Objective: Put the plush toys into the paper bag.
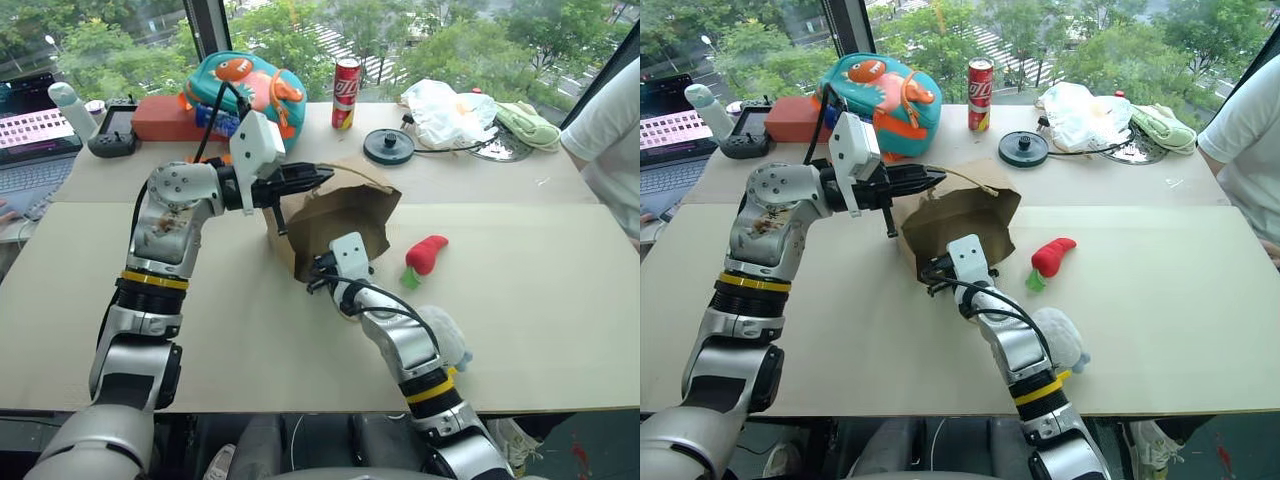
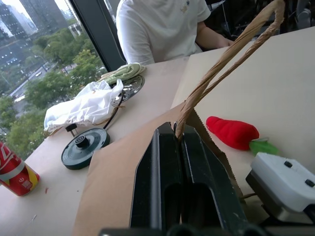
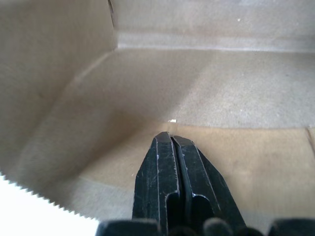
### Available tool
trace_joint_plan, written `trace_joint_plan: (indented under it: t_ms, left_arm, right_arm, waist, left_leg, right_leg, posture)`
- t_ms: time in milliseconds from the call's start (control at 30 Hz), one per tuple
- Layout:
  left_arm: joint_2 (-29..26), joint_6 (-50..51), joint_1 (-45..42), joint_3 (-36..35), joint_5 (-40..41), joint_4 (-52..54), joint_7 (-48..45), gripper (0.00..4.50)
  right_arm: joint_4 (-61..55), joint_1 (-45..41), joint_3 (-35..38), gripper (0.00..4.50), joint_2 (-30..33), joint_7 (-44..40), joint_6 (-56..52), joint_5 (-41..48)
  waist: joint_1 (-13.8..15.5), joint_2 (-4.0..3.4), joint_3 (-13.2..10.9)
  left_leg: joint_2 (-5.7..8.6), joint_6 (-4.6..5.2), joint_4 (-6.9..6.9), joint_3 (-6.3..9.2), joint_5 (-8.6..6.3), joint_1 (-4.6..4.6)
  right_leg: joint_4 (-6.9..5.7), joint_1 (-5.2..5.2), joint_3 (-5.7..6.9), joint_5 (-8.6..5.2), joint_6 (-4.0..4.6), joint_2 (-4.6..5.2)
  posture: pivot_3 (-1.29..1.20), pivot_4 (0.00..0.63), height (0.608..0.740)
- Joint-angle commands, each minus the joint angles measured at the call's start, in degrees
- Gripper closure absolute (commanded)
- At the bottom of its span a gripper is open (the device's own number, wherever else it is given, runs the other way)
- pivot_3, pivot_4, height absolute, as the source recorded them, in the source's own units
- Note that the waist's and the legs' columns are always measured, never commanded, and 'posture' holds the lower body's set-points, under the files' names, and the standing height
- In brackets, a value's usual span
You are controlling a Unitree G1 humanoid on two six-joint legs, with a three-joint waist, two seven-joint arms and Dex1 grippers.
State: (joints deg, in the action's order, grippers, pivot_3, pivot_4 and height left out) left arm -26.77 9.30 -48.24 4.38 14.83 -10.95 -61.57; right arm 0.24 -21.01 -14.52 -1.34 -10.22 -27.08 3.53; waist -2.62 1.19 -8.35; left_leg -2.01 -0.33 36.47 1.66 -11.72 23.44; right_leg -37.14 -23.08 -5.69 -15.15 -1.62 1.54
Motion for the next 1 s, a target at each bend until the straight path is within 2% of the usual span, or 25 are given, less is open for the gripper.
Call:
trace_joint_plan:
  t_ms: [33,167,400,433,500,567,700,833,1000]
  left_arm:
    - [0.1,0.5,-0.4,-0.9,1.1,2.0,0.6,4.5]
    - [0.2,0.7,-0.3,-0.7,1.3,2.1,0.4,4.5]
    - [0.6,0.3,-0.1,-0.4,1.6,1.6,0.4,4.5]
    - [0.6,0.3,0.0,-0.3,1.6,1.6,0.3,4.5]
    - [0.6,0.2,0.1,-0.3,1.6,1.6,0.2,4.5]
    - [0.7,0.1,0.2,-0.3,1.6,1.5,0.1,4.5]
    - [1.0,-0.3,0.1,-0.2,1.5,0.9,0.0,4.5]
    - [1.3,-0.5,0.2,-0.1,1.6,0.7,-0.2,4.5]
    - [1.4,-0.8,0.0,-0.1,1.5,0.3,-0.3,4.5]
  right_arm:
    - [-8.0,0.3,1.9,4.45,0.2,-0.4,-2.2,1.6]
    - [-16.5,1.9,3.8,4.45,0.8,-0.7,-6.6,2.9]
    - [-34.2,6.2,7.4,4.45,6.2,-2.8,-18.8,7.3]
    - [-37.6,7.2,9.2,3.91,7.2,-3.4,-21.3,9.1]
    - [-43.8,9.6,13.6,3.44,9.9,-5.1,-25.9,12.9]
    - [-49.1,12.3,19.8,2.66,13.9,-7.8,-30.7,17.0]
    - [-56.5,16.4,33.5,1.46,21.9,-14.2,-39.7,27.7]
    - [-59.3,23.0,39.5,0.05,29.0,-19.2,-43.8,33.9]
    - [-58.4,28.9,37.2,0.02,31.5,-18.2,-43.5,35.1]
  waist:
    - [0.0,0.0,0.0]
    - [0.0,0.0,0.0]
    - [0.1,0.0,0.0]
    - [0.1,0.0,0.0]
    - [0.2,0.0,0.0]
    - [0.3,0.0,0.0]
    - [0.4,0.01,0.0]
    - [0.2,0.01,0.0]
    - [0.0,0.01,0.0]
  left_leg:
    - [0.0,0.0,0.0,0.0,0.0,-0.01]
    - [0.0,0.0,-0.01,0.0,0.0,-0.01]
    - [0.0,0.0,-0.02,0.01,0.0,0.03]
    - [0.01,0.0,-0.02,0.01,0.0,0.02]
    - [0.01,0.0,-0.02,0.0,0.0,0.03]
    - [0.02,0.0,-0.02,0.02,0.0,0.06]
    - [0.07,0.0,0.01,0.0,0.0,0.07]
    - [0.04,0.0,-0.01,0.0,0.0,-0.02]
    - [0.03,0.0,-0.03,-0.02,0.0,-0.06]
  right_leg:
    - [0.0,0.0,0.0,0.0,0.0,0.0]
    - [0.0,0.0,0.0,0.0,0.0,0.0]
    - [0.03,-0.02,0.01,-0.01,-0.01,0.0]
    - [0.02,-0.02,0.01,-0.01,-0.01,0.0]
    - [0.03,-0.02,0.01,-0.01,-0.01,0.0]
    - [0.05,0.0,0.01,-0.01,-0.02,0.01]
    - [0.11,0.03,0.01,-0.02,-0.03,0.06]
    - [0.08,0.08,0.0,-0.03,-0.05,0.02]
    - [0.09,0.09,-0.04,-0.19,-0.31,-0.01]
  posture:
    - [0.0,0.15,0.739]
    - [0.0,0.15,0.739]
    - [0.0,0.15,0.739]
    - [0.0,0.15,0.739]
    - [0.0,0.15,0.739]
    - [0.0,0.15,0.739]
    - [0.0,0.15,0.739]
    - [0.0,0.15,0.739]
    - [0.0,0.15,0.739]
